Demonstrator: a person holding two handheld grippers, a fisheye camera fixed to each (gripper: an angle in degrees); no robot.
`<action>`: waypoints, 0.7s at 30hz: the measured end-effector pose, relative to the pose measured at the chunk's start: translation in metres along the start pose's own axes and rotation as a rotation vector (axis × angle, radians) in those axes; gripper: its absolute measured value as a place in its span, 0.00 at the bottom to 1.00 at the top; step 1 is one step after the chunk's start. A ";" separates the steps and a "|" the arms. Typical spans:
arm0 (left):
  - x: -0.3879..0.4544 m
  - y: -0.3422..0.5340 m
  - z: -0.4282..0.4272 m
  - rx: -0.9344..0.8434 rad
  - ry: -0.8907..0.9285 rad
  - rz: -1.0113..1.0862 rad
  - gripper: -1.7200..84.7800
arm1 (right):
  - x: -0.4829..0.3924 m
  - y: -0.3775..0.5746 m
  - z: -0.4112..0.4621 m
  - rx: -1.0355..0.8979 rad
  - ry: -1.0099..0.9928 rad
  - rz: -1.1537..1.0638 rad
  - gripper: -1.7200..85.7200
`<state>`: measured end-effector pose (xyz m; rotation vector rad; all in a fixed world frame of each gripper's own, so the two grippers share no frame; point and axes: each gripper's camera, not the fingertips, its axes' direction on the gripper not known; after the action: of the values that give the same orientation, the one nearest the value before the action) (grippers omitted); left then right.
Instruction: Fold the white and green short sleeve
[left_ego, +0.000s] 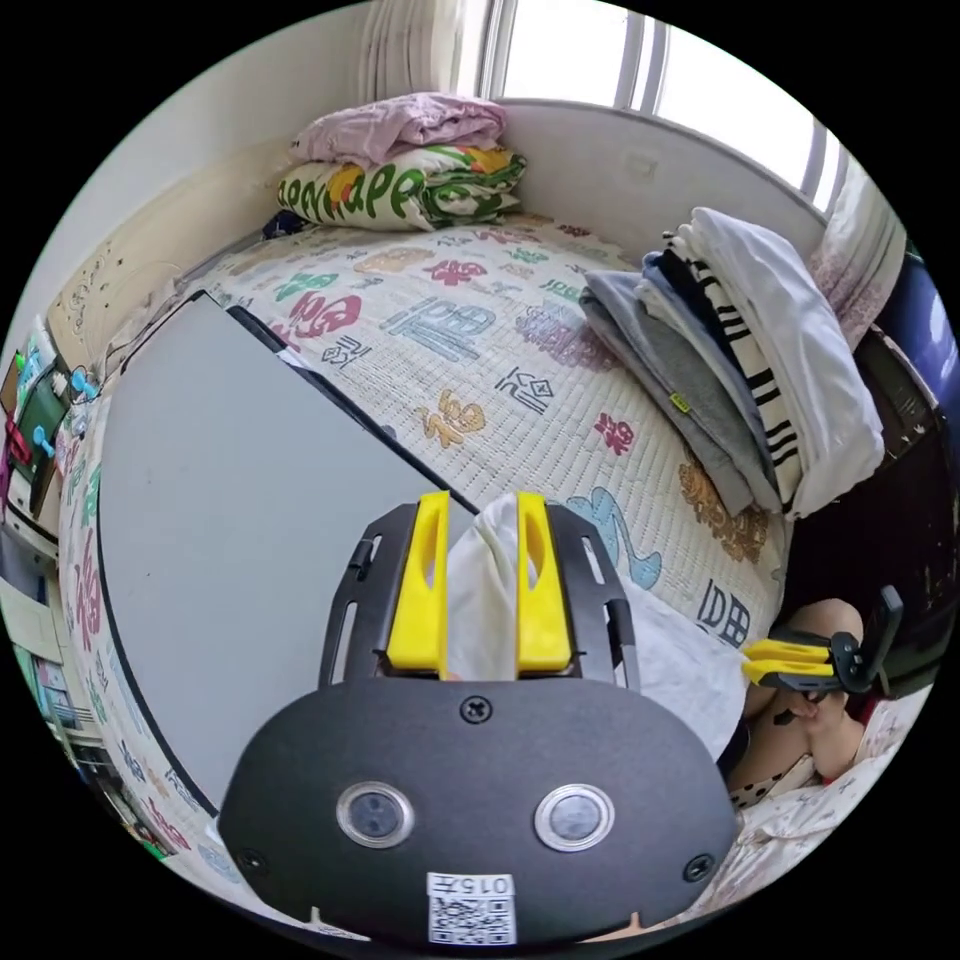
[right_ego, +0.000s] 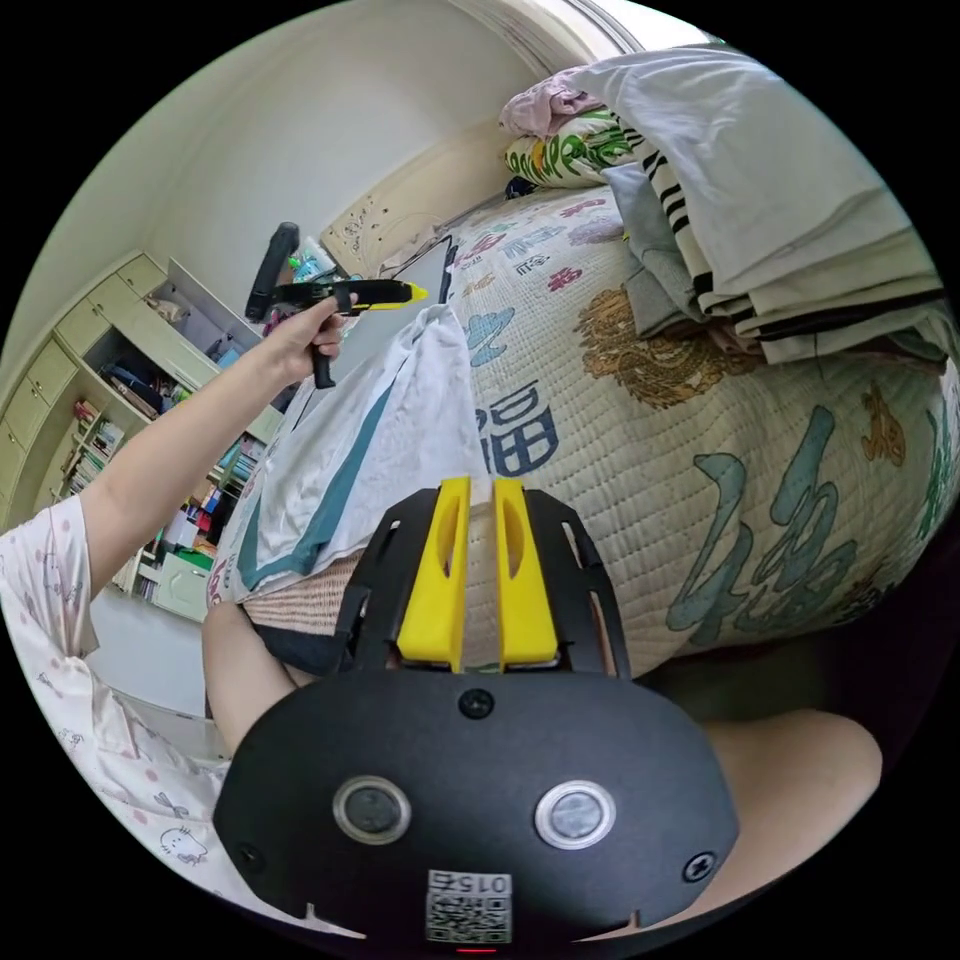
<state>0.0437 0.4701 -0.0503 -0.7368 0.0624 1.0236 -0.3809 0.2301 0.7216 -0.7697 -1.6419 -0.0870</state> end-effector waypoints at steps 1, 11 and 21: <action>-0.002 -0.005 0.015 -0.024 -0.001 -0.004 0.12 | 0.001 -0.004 -0.001 -0.006 -0.036 0.005 0.06; -0.018 -0.015 0.041 -0.090 -0.056 0.042 0.02 | 0.016 0.003 -0.028 0.057 -0.106 0.027 0.02; -0.026 -0.055 -0.097 0.199 0.126 -0.031 0.02 | 0.037 0.041 -0.111 0.333 0.023 0.062 0.02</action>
<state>0.1009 0.3773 -0.0858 -0.6178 0.2575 0.9254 -0.2652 0.2265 0.7672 -0.5610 -1.5577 0.2165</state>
